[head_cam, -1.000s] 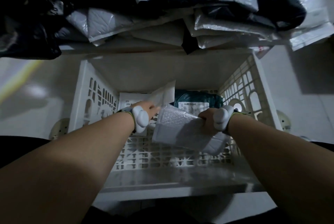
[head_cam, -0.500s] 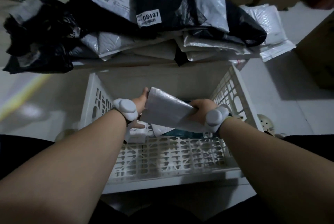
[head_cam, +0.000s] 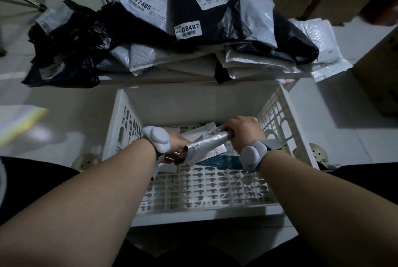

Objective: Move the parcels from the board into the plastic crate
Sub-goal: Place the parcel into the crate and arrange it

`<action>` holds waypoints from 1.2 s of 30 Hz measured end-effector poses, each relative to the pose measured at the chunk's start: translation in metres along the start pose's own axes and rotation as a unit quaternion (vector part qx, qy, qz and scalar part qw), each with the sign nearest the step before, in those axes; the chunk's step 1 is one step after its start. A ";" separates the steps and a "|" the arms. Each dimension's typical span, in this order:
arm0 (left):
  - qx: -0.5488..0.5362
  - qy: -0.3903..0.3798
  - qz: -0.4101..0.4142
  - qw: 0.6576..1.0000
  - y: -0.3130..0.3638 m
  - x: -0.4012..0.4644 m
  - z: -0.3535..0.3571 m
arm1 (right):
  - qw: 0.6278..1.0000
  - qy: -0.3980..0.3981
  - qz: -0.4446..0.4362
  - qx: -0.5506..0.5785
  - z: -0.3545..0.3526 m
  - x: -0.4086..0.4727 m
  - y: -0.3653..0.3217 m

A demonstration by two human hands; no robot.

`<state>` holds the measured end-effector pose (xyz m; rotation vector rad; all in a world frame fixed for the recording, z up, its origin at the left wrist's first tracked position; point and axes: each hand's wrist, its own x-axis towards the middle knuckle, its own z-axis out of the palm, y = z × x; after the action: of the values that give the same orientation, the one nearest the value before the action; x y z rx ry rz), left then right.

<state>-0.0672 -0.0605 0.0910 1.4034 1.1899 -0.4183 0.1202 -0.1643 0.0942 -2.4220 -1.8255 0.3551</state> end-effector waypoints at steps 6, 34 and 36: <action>-0.082 -0.020 0.021 0.996 0.000 -0.003 0.007 | 0.987 0.128 -0.089 0.033 -0.001 -0.003 -0.003; 0.224 0.130 0.150 0.954 0.012 0.015 0.005 | 0.977 0.022 0.093 0.190 0.007 0.010 0.011; 0.258 0.112 0.163 0.946 0.015 0.013 0.006 | 0.981 -0.056 0.054 0.177 0.005 0.011 0.002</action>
<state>-0.0477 -0.0577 0.0869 2.1131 1.0348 -0.3554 0.1235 -0.1548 0.0873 -2.2933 -1.5132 0.7690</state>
